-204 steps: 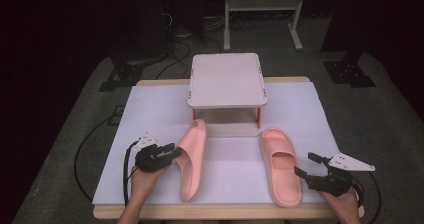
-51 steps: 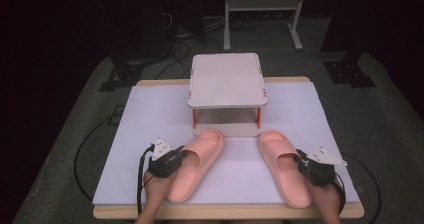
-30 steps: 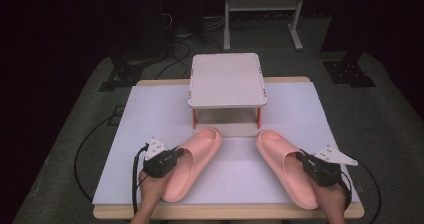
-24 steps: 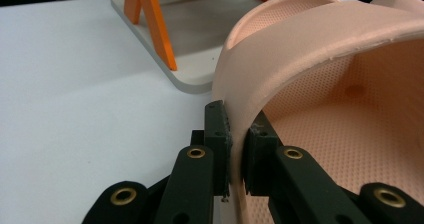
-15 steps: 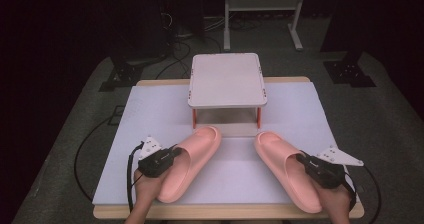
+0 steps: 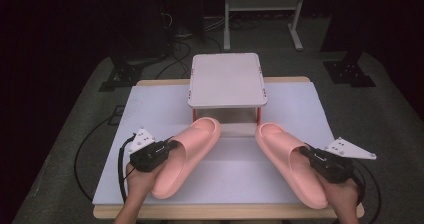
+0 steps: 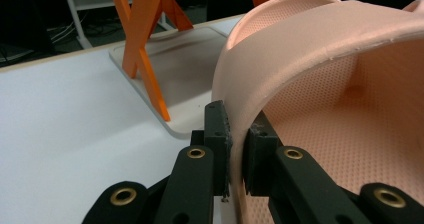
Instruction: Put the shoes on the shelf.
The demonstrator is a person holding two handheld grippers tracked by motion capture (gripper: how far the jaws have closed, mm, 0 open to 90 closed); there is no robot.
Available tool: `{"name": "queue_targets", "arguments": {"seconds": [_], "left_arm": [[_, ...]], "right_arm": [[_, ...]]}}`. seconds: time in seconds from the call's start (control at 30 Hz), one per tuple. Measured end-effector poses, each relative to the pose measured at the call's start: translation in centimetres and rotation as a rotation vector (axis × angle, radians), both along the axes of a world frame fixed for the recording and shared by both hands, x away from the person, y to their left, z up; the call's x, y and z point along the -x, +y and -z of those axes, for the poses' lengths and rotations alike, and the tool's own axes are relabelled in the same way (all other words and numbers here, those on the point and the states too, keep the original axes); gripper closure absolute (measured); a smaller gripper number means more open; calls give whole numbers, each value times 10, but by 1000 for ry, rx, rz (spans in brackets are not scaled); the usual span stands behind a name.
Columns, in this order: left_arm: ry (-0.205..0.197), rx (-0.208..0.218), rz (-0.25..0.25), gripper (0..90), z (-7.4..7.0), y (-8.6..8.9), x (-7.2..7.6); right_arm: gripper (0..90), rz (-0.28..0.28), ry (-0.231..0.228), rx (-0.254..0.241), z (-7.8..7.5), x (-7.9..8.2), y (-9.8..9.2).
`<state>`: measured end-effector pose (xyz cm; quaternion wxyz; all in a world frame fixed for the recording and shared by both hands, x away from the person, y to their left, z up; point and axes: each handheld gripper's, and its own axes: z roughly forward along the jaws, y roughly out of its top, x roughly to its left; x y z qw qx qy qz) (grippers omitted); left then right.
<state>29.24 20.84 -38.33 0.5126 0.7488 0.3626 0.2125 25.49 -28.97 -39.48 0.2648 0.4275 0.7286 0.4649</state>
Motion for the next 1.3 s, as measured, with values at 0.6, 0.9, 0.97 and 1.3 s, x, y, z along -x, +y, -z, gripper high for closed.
{"name": "queue_targets", "arguments": {"seconds": [0.6, 0.9, 0.97, 1.3], "left_arm": [[-34, 2, 3, 832, -28, 7, -1], [-57, -13, -3, 832, -44, 6, -5], [-58, -13, -3, 832, -46, 7, -6], [-69, -16, -17, 832, -55, 9, -13]], "right_arm": [[840, -41, -39, -8, -35, -2, 7], [840, -72, -58, 2, -51, -9, 18], [840, -76, -59, -2, -53, -11, 19], [840, -105, -53, -28, -60, -20, 20]]}}
